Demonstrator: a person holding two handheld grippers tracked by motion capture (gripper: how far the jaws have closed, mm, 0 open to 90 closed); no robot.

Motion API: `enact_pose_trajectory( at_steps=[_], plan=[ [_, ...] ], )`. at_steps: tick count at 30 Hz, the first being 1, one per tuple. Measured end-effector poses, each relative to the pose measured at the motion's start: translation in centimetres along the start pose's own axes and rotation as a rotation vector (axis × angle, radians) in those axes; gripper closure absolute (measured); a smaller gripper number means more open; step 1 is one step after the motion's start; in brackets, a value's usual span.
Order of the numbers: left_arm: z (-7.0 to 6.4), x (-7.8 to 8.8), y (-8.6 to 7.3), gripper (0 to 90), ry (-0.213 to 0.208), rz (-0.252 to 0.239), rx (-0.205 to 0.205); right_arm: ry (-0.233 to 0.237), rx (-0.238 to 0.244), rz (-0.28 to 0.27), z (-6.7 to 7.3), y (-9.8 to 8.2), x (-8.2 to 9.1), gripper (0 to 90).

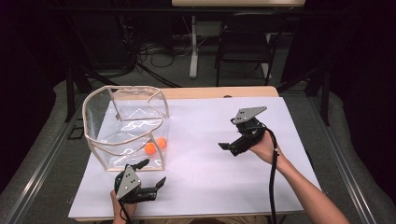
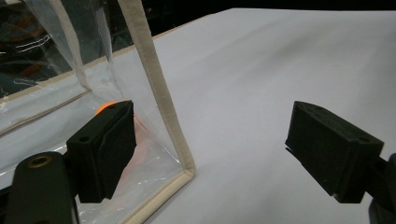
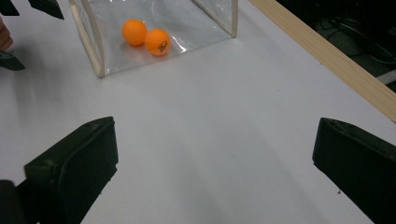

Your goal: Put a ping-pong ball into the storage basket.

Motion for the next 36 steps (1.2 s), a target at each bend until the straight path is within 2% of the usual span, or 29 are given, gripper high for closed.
enact_pose_trajectory(
  at_steps=[15,36],
  plan=[
    [0.0,0.0,0.0,15.8,0.002,0.000,0.000,-0.016,-0.042,0.005,-0.1,-3.6,0.3,0.0],
    [0.0,0.1,0.0,15.7,0.006,0.001,0.001,-0.077,-0.098,-0.010,0.2,-8.7,1.8,0.0]
  ],
)
Point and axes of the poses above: each handheld gripper's, and its own axes: x roughly backward along the jaws, y roughly out of its top, z roughly to its left, the point moved 7 cm from there along -x, roughly forward along the jaws, and after that the axes turned 6 degrees about y, right-handed, at the moved point
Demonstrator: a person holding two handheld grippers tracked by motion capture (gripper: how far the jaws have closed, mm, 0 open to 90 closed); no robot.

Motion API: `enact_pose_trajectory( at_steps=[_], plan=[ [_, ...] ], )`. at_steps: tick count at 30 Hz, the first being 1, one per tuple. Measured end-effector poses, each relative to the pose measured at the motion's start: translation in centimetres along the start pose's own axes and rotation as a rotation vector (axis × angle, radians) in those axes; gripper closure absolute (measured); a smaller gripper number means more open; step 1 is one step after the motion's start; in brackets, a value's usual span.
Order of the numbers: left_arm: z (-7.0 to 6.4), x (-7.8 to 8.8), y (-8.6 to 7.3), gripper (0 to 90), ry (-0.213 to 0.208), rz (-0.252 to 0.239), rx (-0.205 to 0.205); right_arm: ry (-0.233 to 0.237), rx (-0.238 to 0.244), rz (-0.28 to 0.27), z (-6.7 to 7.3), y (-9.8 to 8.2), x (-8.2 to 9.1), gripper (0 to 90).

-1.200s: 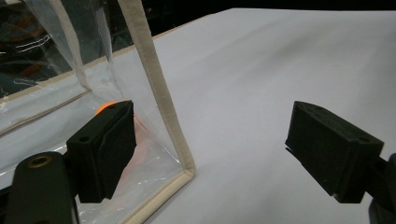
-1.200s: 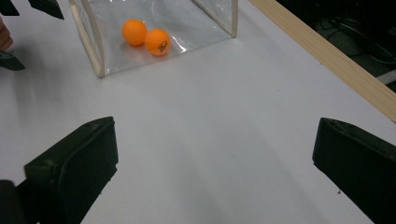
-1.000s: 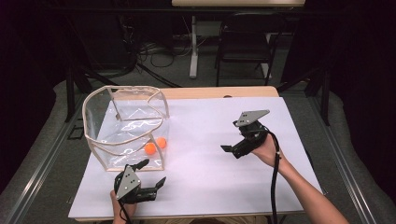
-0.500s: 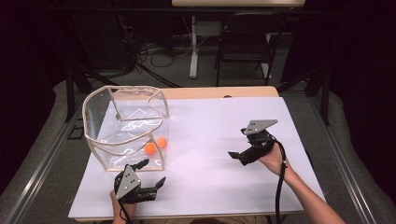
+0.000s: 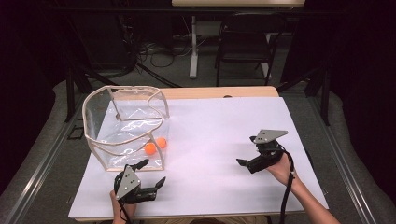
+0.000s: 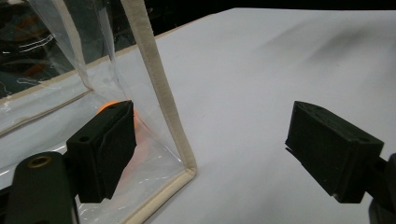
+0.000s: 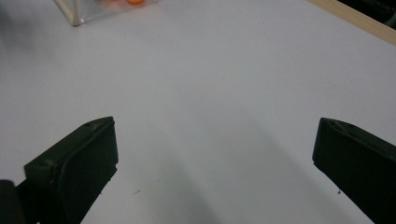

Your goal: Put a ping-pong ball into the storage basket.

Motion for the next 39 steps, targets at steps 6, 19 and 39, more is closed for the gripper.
enact_pose_trajectory(
  at_steps=[6,19,39],
  plan=[
    [0.0,0.0,0.0,15.8,0.001,0.000,-0.001,-0.010,-0.027,0.005,0.0,-1.8,0.2,0.0],
    [-0.1,-0.2,-0.1,15.8,-0.004,0.007,-0.003,-0.054,-0.065,-0.012,0.2,-4.8,1.1,0.0],
    [0.0,-0.3,-0.4,15.7,-0.006,0.028,-0.003,-0.085,-0.074,-0.039,0.9,-7.2,1.8,0.0]
  ],
)
Point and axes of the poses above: each handheld gripper's, and its own axes: x roughly backward along the jaws, y roughly out of its top, z roughly to its left, the point moved 7 cm from there along -x, roughly forward along the jaws, and after that the axes turned 6 degrees about y, right-handed, at the moved point
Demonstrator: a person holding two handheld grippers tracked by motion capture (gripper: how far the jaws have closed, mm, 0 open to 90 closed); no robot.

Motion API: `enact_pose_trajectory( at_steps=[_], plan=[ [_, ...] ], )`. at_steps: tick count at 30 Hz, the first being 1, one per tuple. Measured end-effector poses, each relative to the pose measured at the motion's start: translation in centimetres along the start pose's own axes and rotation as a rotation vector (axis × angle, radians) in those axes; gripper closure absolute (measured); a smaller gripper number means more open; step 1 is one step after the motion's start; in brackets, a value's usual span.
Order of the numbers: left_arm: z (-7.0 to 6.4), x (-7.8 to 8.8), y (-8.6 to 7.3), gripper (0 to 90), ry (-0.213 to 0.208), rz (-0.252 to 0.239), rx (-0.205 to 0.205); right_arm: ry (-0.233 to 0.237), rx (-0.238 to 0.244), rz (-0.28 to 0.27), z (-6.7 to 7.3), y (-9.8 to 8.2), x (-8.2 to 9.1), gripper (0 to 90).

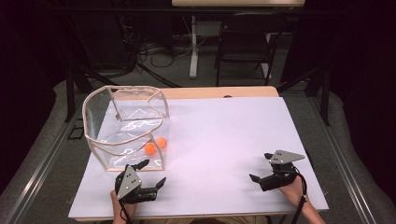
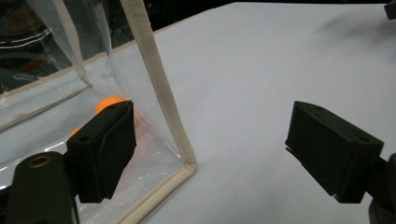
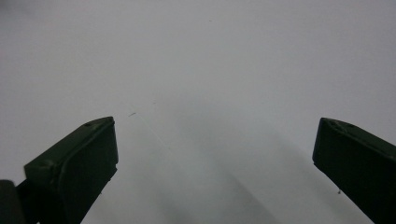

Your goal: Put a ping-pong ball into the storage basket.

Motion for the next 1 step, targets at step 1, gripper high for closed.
enact_pose_trajectory(
  at_steps=[1],
  plan=[
    [0.06,-0.12,-0.16,15.7,-0.008,0.012,0.004,-0.003,0.003,0.000,-0.02,-0.05,0.03,0.0]
  ],
)
Point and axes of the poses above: each handheld gripper's, and its own axes: x roughly backward along the jaws, y roughly out of its top, z roughly to its left, the point moved 7 cm from there along -x, roughly forward along the jaws, and after that the axes turned 6 degrees about y, right-handed, at the moved point
